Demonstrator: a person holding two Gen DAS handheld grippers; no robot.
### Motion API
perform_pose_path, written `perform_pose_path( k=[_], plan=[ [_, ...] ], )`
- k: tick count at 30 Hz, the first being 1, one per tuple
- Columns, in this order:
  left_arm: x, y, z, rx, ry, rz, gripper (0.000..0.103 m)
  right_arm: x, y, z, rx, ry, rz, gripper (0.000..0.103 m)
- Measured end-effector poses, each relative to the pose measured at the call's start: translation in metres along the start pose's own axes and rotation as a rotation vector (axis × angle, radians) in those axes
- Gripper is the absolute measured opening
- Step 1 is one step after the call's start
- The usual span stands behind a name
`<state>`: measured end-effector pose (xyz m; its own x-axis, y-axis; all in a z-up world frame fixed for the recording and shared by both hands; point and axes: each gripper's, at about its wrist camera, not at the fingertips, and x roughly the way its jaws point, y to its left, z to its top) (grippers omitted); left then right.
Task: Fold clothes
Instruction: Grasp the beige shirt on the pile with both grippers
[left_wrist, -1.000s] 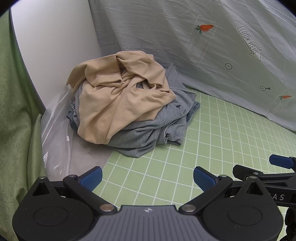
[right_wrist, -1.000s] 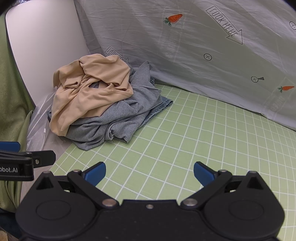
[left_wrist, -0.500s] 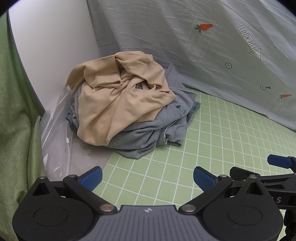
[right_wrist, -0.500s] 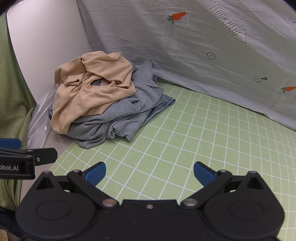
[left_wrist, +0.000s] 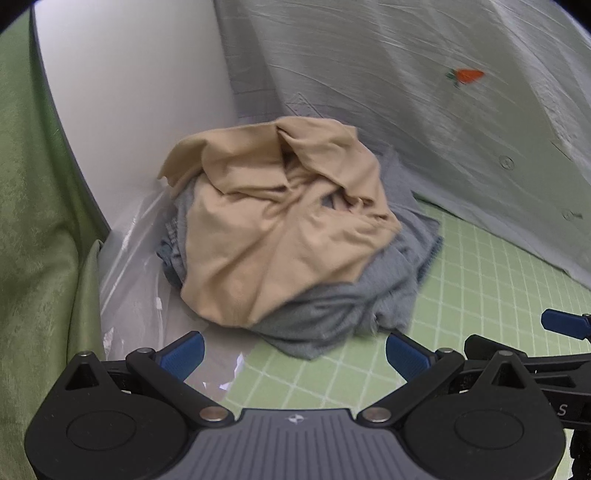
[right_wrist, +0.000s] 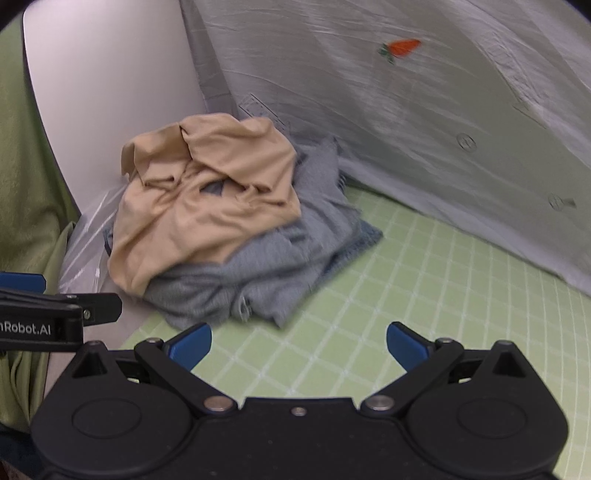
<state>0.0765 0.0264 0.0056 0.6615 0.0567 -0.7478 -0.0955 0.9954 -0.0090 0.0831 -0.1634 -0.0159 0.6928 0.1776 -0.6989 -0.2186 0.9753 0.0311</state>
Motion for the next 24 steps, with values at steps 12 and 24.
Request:
perform_pose_path(
  k=[12, 24],
  plan=[
    [0.105, 0.047, 0.067, -0.108, 0.069, 0.026, 0.085, 0.114, 0.028, 0.08, -0.022, 0.009, 0.077, 0.094],
    [0.122, 0.071, 0.065, -0.195, 0.084, -0.009, 0.004, 0.145, 0.03, 0.072, 0.088, -0.004, 0.178, 0.01]
  ],
)
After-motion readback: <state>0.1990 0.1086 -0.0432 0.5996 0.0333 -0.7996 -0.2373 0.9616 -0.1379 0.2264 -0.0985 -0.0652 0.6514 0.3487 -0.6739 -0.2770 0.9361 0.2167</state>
